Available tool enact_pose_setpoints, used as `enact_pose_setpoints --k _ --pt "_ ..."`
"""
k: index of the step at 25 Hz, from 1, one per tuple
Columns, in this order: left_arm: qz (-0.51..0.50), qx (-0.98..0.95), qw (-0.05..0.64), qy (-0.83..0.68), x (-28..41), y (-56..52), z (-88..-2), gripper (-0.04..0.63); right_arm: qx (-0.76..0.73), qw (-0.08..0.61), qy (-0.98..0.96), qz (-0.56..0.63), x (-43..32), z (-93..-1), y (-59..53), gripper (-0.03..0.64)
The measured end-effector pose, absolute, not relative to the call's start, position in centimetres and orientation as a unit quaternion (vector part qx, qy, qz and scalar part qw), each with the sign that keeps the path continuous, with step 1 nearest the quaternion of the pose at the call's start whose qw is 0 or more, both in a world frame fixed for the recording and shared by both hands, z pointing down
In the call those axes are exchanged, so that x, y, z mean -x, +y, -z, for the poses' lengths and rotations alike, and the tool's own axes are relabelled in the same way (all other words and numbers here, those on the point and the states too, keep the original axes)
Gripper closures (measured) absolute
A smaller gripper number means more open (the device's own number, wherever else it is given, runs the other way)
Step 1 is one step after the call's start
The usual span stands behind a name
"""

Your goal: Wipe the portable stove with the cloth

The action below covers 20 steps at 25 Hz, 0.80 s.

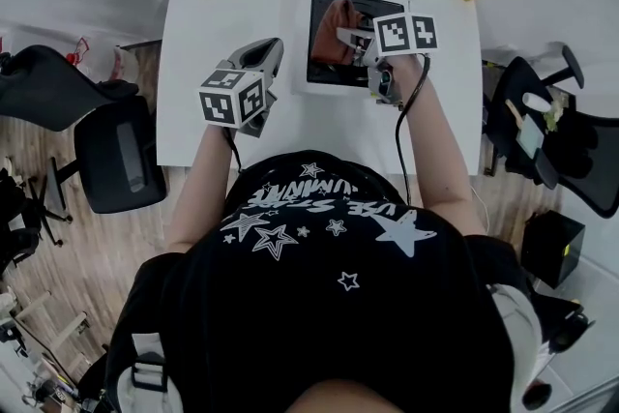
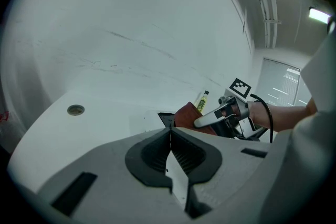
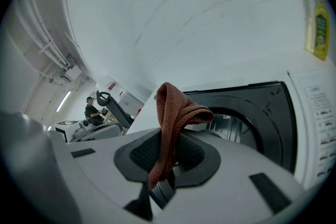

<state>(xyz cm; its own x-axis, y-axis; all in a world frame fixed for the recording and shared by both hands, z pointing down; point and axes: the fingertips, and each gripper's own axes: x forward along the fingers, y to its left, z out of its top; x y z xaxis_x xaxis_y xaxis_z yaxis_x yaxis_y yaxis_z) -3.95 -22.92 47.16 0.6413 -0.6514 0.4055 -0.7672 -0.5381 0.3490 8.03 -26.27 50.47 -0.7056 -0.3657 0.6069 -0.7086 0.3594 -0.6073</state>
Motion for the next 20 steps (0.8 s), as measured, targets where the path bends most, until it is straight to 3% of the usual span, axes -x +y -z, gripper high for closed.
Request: enact_pose_setpoints --k 20 --pt "-0.11 -0.878 0.251 -0.391 -0.8 -22.0 -46.5 0.586 -0.367 0.176 -0.79 -0.458 -14.7 -50.3 -24.9 0.552"
